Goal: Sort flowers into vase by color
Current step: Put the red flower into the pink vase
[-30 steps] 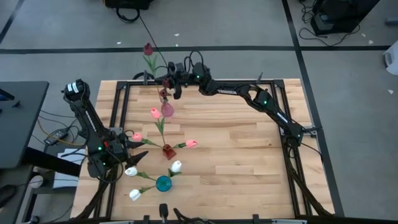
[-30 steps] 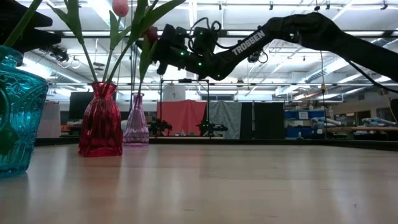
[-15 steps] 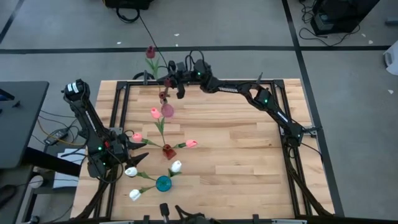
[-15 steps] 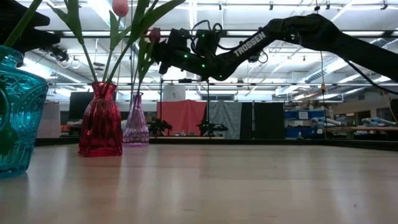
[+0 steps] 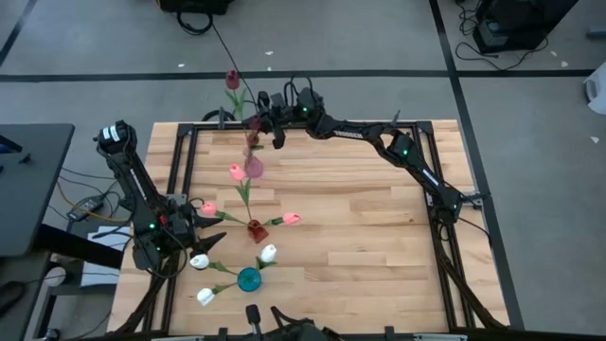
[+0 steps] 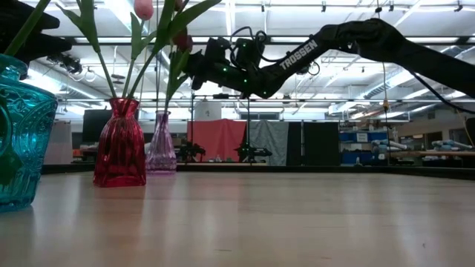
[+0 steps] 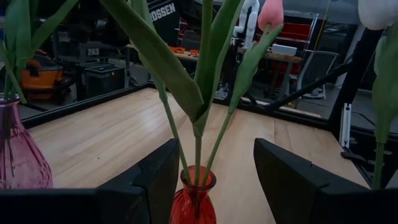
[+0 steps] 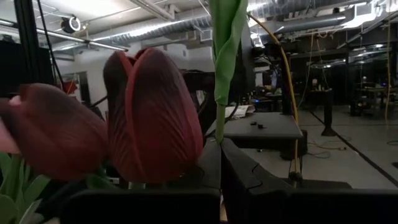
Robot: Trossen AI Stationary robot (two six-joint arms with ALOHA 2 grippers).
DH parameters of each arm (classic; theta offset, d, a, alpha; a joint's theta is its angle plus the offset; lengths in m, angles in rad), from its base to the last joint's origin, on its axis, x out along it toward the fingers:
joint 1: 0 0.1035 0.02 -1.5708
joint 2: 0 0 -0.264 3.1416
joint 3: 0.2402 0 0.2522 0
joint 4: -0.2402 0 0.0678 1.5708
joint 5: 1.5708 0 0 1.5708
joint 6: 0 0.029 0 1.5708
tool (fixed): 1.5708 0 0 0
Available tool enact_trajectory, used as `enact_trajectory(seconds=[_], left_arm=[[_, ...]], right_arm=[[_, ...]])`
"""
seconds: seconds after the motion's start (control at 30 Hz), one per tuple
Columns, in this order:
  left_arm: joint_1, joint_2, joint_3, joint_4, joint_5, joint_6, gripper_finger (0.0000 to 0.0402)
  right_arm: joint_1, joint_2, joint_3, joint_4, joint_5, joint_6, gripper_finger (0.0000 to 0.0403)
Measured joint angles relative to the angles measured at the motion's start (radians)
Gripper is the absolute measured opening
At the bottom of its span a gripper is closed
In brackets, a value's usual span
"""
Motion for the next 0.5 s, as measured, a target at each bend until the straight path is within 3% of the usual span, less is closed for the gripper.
enact_trajectory(seconds=[0.5], left_arm=[[0.000,0.000,0.000,0.006,0.000,-0.004,0.0214]], right_arm=[[0.011,0.000,0.000,0.049,0.036,-0.010,0.0006]])
